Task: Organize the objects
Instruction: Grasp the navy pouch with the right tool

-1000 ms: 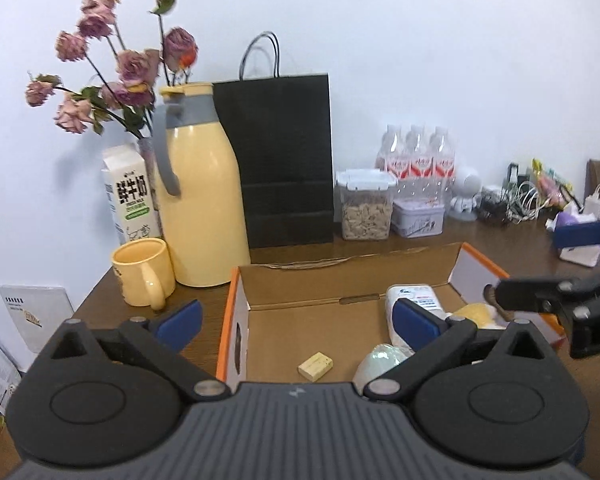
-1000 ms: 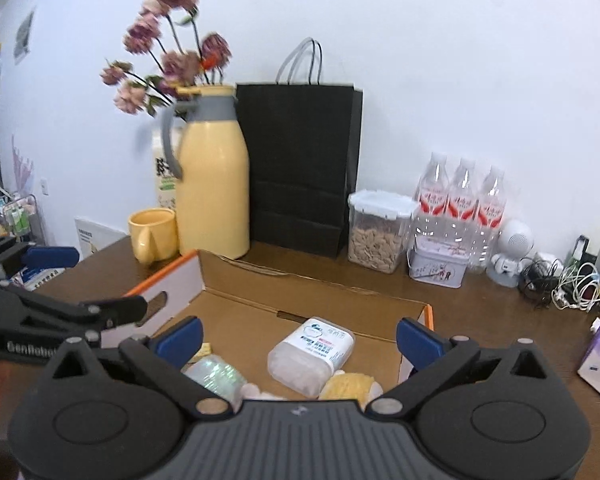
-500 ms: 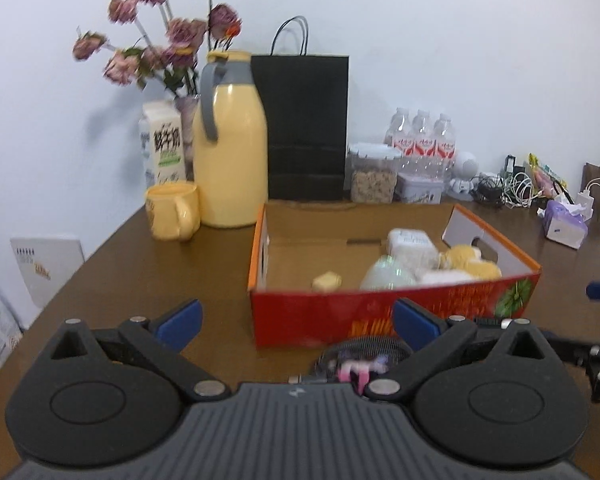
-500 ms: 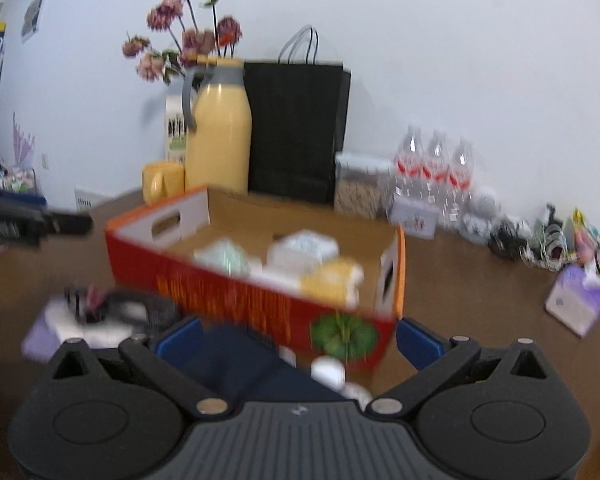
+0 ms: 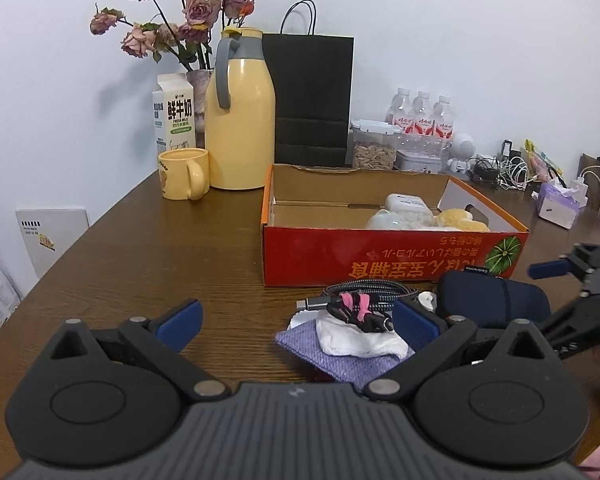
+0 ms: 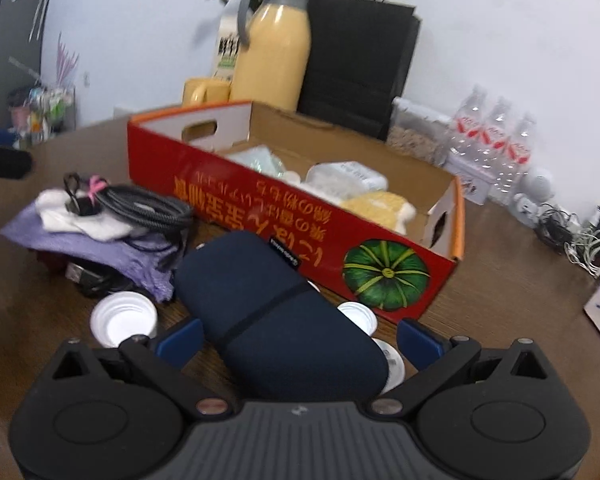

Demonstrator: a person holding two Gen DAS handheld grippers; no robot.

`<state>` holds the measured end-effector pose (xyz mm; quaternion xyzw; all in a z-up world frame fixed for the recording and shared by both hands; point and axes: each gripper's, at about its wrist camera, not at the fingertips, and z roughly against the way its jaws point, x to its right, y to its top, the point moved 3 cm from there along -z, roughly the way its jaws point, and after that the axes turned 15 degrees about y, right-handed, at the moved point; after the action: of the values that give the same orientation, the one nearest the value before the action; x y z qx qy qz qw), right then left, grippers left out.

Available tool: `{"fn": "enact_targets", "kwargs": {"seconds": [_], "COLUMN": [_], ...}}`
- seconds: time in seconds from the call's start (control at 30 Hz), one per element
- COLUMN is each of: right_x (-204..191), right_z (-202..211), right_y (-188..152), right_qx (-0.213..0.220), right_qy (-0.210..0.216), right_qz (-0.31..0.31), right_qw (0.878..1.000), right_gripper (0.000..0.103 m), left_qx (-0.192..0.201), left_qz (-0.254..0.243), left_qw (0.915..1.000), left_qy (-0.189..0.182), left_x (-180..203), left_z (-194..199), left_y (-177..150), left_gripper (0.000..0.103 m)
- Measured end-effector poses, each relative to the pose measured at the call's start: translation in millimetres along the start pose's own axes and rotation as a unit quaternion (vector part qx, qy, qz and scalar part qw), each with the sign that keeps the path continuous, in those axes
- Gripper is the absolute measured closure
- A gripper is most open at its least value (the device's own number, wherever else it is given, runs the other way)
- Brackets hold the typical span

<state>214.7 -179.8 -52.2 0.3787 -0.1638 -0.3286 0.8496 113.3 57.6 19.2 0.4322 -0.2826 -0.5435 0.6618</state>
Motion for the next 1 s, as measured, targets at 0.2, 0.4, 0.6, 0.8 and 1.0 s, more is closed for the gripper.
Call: {"fn": "enact_targets", "kwargs": {"seconds": [0.2,0.4,0.6,0.8,1.0], "right_x": [-0.7,-0.1,4.6,-3.1,-14.5], "right_z": [-18.1,-17.9,-15.8,-7.0,11.2], "right_y": [4.4,2.4,3.7,4.7,-6.4], "right_qx": [-0.008,0.001,-0.010,-0.013,0.002], "right_qy": [0.030,0.049,0.075,0.085,0.072], "right_qz": [0.012,0.013,0.017,0.027,0.008], "right_qw": [0.999,0.999,0.997,0.996,0.997], "right_gripper": [0.000,0.003,0.009,0.031,0.036], "left_qx": [-0.002,-0.008,-0.012,-0.014,-0.018], "left_qz": [0.000,0.000,0.002,0.003,0.004], "left_qw": [1.0000,1.0000,0.9999,0.9999,0.9998], "left_qy": [-0.001,-0.001,0.000,0.002,0.008], "left_x": [1.0,3.6,6.4,7.3,8.9], "left_z": [0.5,-2.4,-3.0,-0.6,-1.2], "left_y": [-0.4,-2.0,-2.6,-4.4,-4.8], "left_gripper": [0.000,0.000,0.000,0.000,0.000]}}
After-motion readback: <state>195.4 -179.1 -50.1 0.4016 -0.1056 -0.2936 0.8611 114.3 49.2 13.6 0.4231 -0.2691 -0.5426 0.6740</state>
